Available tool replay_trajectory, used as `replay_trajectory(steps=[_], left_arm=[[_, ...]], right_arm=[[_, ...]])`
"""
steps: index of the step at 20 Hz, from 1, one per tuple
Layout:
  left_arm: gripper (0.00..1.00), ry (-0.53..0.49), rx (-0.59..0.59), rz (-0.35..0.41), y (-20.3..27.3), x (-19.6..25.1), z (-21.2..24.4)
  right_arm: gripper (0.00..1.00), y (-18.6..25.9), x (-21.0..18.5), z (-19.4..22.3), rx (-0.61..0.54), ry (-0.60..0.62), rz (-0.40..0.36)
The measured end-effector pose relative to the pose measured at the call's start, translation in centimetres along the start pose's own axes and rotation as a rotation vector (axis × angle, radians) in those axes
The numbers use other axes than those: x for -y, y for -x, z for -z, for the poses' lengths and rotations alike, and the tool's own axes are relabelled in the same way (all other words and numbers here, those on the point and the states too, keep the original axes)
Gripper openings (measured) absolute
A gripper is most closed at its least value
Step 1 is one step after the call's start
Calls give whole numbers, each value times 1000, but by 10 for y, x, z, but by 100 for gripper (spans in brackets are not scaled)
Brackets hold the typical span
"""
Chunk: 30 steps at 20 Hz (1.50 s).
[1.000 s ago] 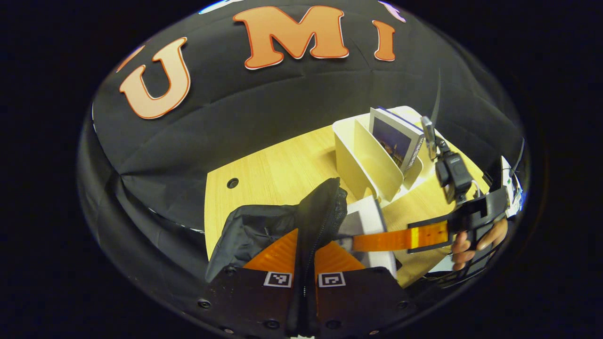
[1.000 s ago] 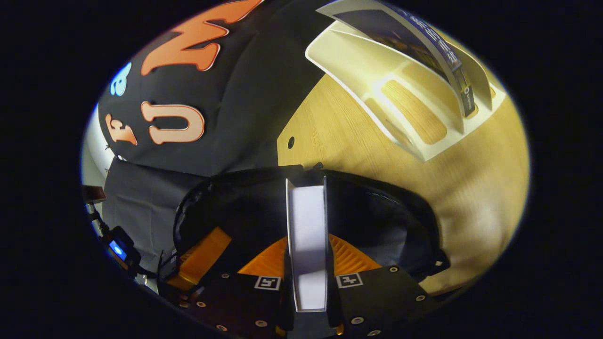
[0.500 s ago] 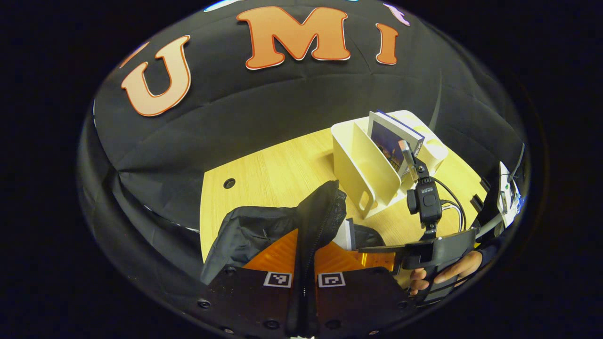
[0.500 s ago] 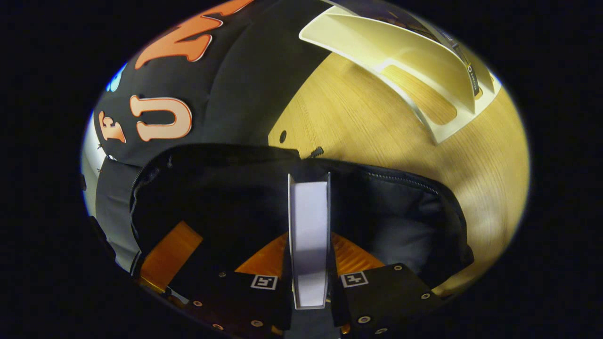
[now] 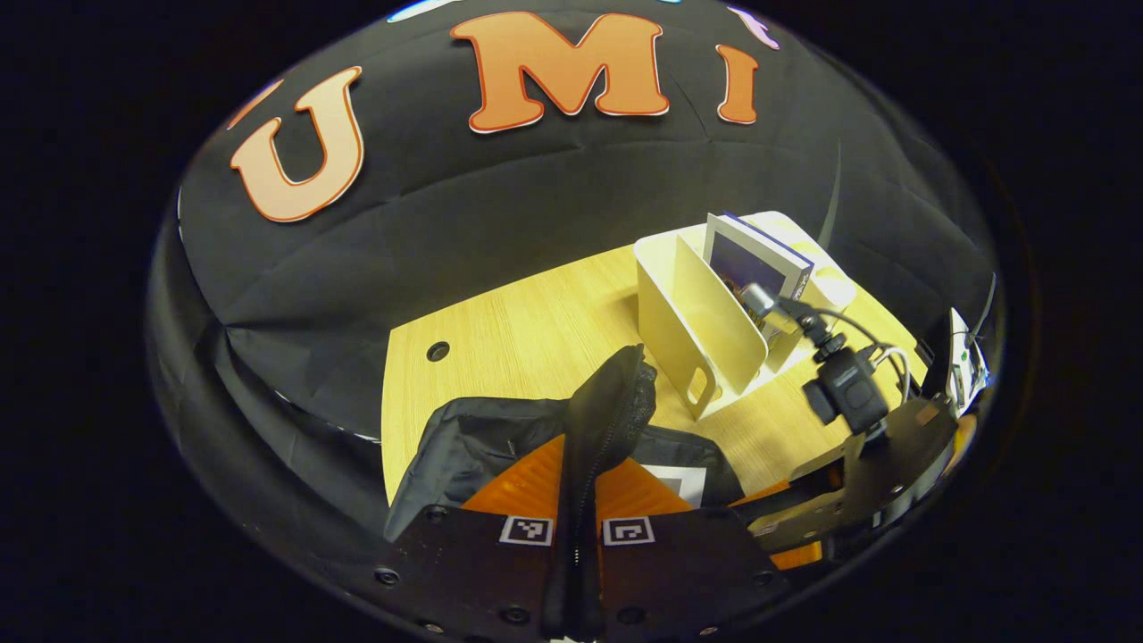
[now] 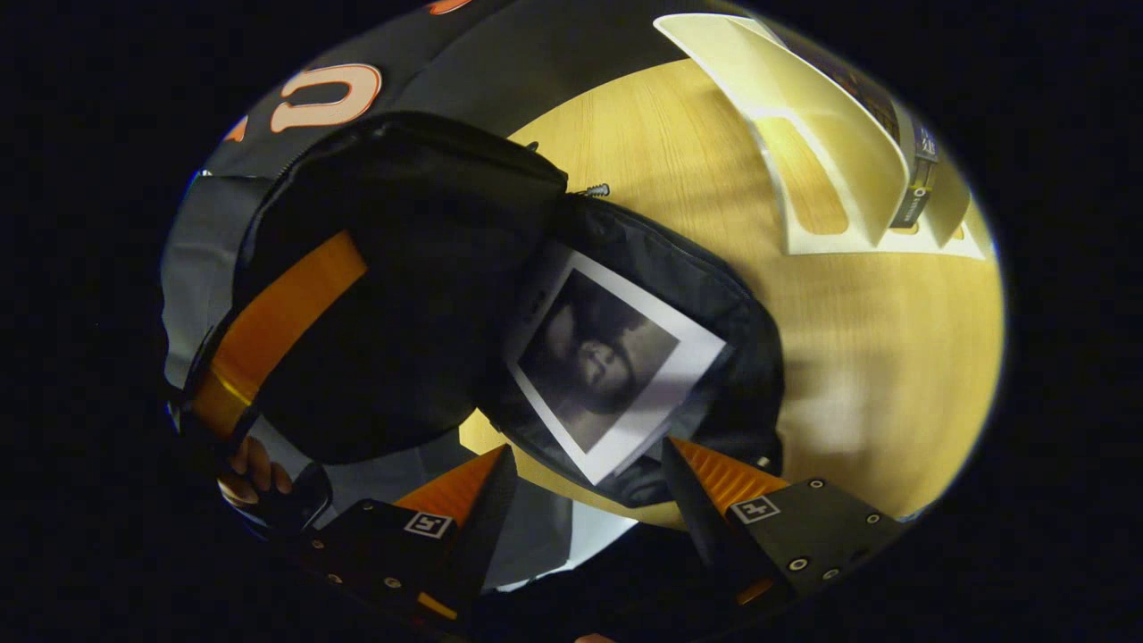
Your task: Open the schoolbag, grab two books from the bookshelf and put them into the schoolbag.
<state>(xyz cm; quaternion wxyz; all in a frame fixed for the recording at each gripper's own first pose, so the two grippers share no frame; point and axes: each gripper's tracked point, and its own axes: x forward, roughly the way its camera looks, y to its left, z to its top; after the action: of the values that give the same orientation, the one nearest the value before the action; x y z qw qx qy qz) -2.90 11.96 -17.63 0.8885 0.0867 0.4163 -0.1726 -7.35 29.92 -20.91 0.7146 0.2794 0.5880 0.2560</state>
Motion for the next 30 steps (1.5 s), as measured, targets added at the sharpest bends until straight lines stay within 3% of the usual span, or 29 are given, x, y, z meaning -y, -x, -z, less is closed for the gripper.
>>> replay_trajectory(steps=[2, 6, 16, 20, 24, 30], left_arm=[[7, -4, 2, -2, 0, 1, 2], [7, -6, 7, -3, 1, 3, 3], [6, -16, -23, -4, -5, -2, 14], [7, -15, -37, -18, -5, -3, 13], [6, -4, -68, -33, -5, -4, 17], [6, 9, -94, -47, -11, -3, 17]], right_arm=[[97, 26, 14, -8, 8, 42, 17], [98, 86, 55, -24, 32, 100, 131], [98, 213, 104, -119, 138, 156, 331], [98, 221, 95, -166, 130, 157, 304], [98, 212, 108, -209, 115, 162, 367], [97, 179, 121, -246, 58, 134, 390]])
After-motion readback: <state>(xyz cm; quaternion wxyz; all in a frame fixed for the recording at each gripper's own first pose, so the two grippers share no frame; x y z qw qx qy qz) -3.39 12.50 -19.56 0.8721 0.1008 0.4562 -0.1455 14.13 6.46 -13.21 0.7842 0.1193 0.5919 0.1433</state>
